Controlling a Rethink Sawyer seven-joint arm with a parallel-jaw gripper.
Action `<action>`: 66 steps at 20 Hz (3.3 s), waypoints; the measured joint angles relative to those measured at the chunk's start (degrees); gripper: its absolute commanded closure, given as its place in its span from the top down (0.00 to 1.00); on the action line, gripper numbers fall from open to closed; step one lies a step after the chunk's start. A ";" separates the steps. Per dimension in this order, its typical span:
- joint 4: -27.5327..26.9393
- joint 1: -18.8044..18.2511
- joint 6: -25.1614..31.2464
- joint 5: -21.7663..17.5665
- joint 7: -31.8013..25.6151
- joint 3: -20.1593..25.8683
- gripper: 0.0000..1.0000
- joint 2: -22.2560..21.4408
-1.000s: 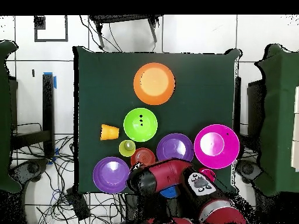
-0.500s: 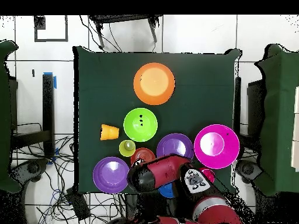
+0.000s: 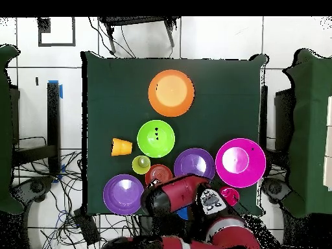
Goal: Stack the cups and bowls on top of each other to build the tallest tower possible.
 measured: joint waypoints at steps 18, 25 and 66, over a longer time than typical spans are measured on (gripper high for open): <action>-0.42 16.46 -23.41 -0.56 0.00 -16.58 1.00 13.31; -0.45 18.08 -27.15 -0.54 0.00 -20.70 1.00 15.23; -0.41 8.24 -13.67 0.40 0.00 -12.29 1.00 8.71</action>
